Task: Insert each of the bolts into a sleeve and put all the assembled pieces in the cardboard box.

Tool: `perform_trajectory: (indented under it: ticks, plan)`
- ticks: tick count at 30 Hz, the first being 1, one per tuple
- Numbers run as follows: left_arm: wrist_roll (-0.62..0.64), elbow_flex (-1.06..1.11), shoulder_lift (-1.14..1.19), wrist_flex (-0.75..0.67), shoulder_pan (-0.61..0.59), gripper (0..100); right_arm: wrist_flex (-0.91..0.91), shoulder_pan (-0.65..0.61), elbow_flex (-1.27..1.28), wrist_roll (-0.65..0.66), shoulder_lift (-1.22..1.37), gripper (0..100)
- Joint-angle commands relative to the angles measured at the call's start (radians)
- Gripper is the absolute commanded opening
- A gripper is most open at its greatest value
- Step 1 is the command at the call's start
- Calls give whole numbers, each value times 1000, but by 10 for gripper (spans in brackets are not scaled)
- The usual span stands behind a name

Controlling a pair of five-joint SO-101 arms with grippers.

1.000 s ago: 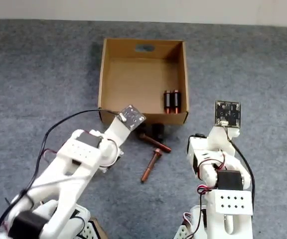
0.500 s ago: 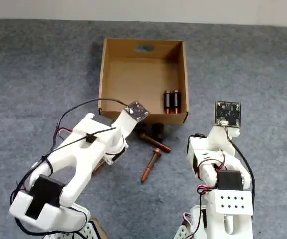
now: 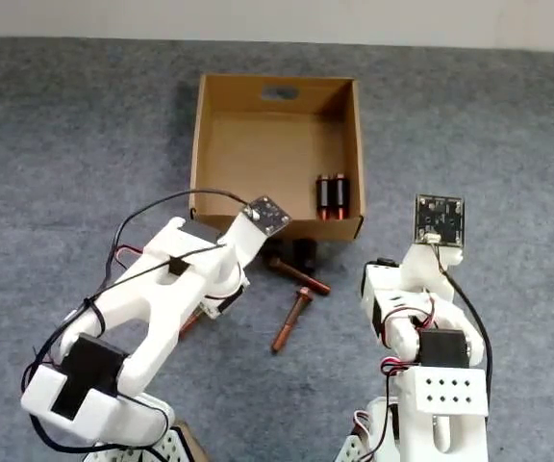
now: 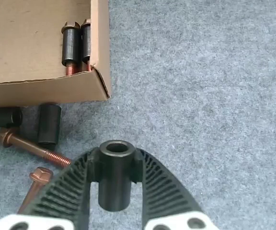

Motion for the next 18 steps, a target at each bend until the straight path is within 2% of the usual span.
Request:
perform_trajectory:
  ticks: [1,7,11,16,18]
  plan:
    - [2,-1,-13,-9,-2,8,18,2,-18,-12,-22,5]
    - [3,-1,-191,12,-12,7,22,-2,-8,-11,-211,5]
    - [3,1,-398,25,-8,7,18,-79,35,-6,-372,5]
    - [15,-1,-699,18,-18,8,-137,-208,174,-5,-535,5]
    - [75,-1,-819,15,-18,8,-226,-245,249,-5,-582,5]
